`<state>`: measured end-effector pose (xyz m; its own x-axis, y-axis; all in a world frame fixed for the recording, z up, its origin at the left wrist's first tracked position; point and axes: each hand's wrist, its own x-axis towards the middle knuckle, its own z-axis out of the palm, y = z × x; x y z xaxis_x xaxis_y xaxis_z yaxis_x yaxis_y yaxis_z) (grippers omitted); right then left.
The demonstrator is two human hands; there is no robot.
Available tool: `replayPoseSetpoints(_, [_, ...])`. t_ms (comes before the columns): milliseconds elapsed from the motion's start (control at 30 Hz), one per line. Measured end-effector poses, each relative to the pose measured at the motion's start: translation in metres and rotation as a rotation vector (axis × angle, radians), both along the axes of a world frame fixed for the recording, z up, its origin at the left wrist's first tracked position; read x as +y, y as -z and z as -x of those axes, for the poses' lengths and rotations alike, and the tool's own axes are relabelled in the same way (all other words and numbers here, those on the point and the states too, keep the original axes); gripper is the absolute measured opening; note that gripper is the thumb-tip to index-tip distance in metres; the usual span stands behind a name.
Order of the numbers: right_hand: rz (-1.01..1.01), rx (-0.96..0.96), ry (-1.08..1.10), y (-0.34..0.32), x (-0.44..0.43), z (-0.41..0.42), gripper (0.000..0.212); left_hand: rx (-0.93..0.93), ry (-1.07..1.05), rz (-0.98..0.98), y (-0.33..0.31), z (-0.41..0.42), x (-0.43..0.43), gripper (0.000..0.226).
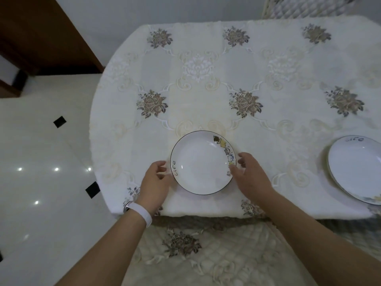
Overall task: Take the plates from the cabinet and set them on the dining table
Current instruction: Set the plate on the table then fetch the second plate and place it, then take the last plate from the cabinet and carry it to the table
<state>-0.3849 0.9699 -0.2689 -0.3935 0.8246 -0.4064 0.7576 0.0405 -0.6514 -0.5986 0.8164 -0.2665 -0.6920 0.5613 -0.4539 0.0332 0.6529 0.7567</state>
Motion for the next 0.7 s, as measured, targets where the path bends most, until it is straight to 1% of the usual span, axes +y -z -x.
replayPoseSetpoints(100, [-0.185, -0.018, -0.209, -0.021, 0.0, -0.004, 0.05, 0.031, -0.001, -0.024, -0.021, -0.003, -0.019, 0.027])
replayPoseSetpoints(167, [-0.279, -0.007, -0.352, -0.037, 0.0, 0.001, 0.049, 0.115, 0.035, -0.019, -0.038, -0.009, -0.035, 0.029])
replayPoseSetpoints(267, [-0.422, 0.01, -0.57, -0.061, -0.009, 0.017, 0.052, 0.283, 0.118, -0.004, -0.064, -0.019, -0.063, 0.035])
replayPoseSetpoints(400, [-0.553, 0.081, -0.807, -0.089, -0.039, 0.048, 0.06, 0.572, 0.188, 0.064, -0.09, -0.027, -0.108, 0.046])
replayPoseSetpoints(500, [-0.608, 0.114, -0.982, -0.102, -0.068, 0.072, 0.057, 0.751, 0.141, 0.164, -0.103, -0.033, -0.146, 0.047])
replayPoseSetpoints(633, [-0.644, 0.172, -1.196, -0.109, -0.113, 0.101, 0.053, 0.849, 0.017, 0.294, -0.116, -0.047, -0.207, 0.044])
replayPoseSetpoints(700, [-0.665, 0.199, -1.282, -0.114, -0.139, 0.115, 0.051, 0.864, -0.04, 0.353, -0.121, -0.053, -0.239, 0.044])
